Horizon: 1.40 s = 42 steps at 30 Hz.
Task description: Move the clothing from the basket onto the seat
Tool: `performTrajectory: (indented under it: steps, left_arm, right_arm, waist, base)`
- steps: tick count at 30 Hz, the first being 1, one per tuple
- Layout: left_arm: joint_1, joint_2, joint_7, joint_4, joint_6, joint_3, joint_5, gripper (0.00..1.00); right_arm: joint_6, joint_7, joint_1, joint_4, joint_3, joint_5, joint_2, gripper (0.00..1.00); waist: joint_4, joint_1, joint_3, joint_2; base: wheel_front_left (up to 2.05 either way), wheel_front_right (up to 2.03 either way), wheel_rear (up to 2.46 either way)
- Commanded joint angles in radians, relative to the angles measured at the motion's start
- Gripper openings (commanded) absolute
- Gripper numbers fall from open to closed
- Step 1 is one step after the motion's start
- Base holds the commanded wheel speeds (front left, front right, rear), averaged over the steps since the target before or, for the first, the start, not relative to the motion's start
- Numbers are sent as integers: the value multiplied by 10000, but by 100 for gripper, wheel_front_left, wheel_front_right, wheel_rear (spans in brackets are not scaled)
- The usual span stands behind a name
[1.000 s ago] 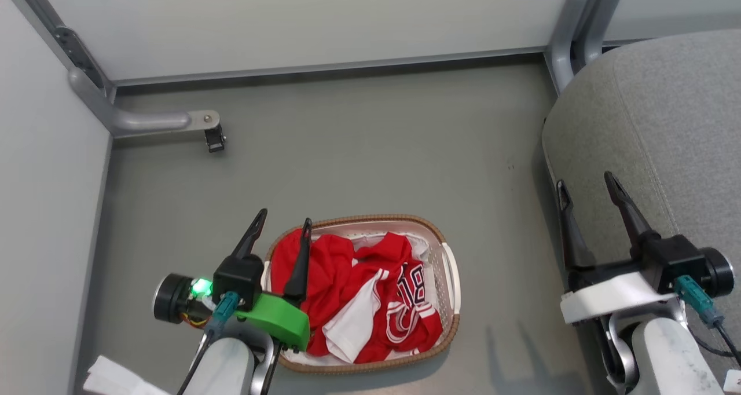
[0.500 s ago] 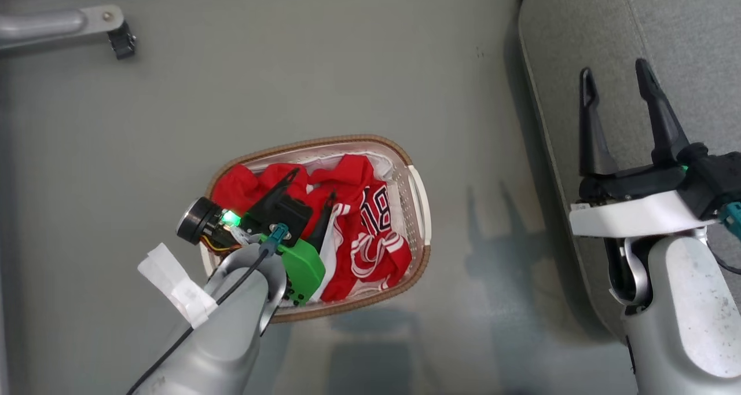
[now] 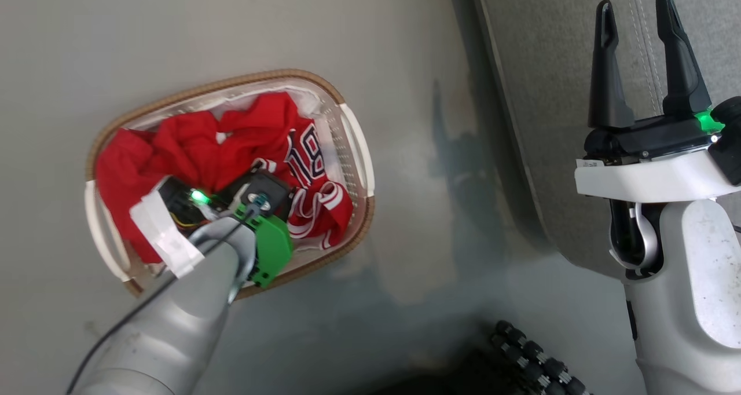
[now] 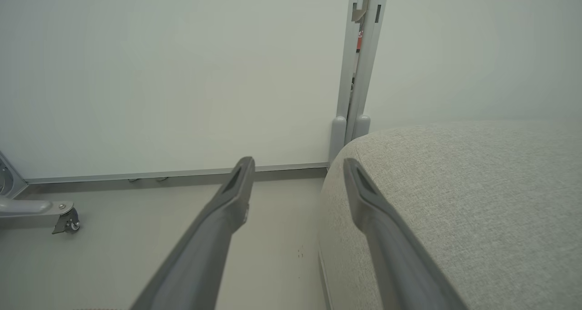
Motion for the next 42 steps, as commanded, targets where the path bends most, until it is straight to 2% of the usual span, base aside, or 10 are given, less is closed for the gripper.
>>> performTrajectory:
  steps: [1, 7, 10, 12, 13, 14, 15, 26, 36, 42]
  left_arm:
    - [-325, 220, 44, 117, -14, 65, -175, 100]
    - [-881, 517, 240, 730, 250, 327, -451, 100]
    - [-969, 429, 307, 899, 209, 285, -526, 100]
    - [-971, 343, 302, 952, 166, 221, -550, 42]
    - [-973, 282, 250, 960, 161, 179, -577, 26]
    - [-965, 235, 206, 961, 151, 145, -594, 3]
    - [-953, 169, 141, 936, 130, 102, -608, 0]
    - [-429, -361, -398, 272, 15, -119, -1115, 0]
    - [-133, -424, -470, -1422, -20, 60, -2166, 0]
    - [-254, -271, -353, -2349, -15, -553, -2981, 0]
  right_arm:
    - [-8, -53, -54, -6, 71, 105, -2, 100]
    - [-8, -53, -46, -10, 211, 287, -7, 100]
    - [-10, -51, -75, -13, 243, 302, -8, 100]
    - [-8, -53, -88, -4, 233, 293, -7, 100]
    - [-10, -51, -85, 15, 203, 263, -8, 100]
    - [-10, -53, -76, 37, 182, 235, -8, 100]
    - [-10, -53, -60, 67, 139, 194, -11, 100]
    - [-10, -51, 241, 362, -114, -323, -18, 100]
    - [-10, -53, 1387, 1355, -621, -1111, -21, 100]
    - [-10, -53, 2264, 1937, -708, -1393, -24, 100]
  waist:
    - [-873, -2, 970, 0]
    - [-967, -2, 1186, 0]
    - [-952, -2, 1224, 0]
    - [-910, -2, 1223, 0]
    - [-865, -2, 1200, 0]
    - [-824, -2, 1172, 0]
    - [-756, -2, 1118, 0]
    - [180, -2, -250, 0]
    - [1426, -2, -2657, 0]
    - [1977, -2, -4315, 0]
  base:
    - [0, 0, 0]
    - [0, 0, 0]
    - [0, 0, 0]
    - [0, 0, 0]
    - [0, 0, 0]
    - [0, 0, 0]
    - [0, 0, 0]
    - [0, 0, 0]
    - [0, 0, 0]
    - [0, 0, 0]
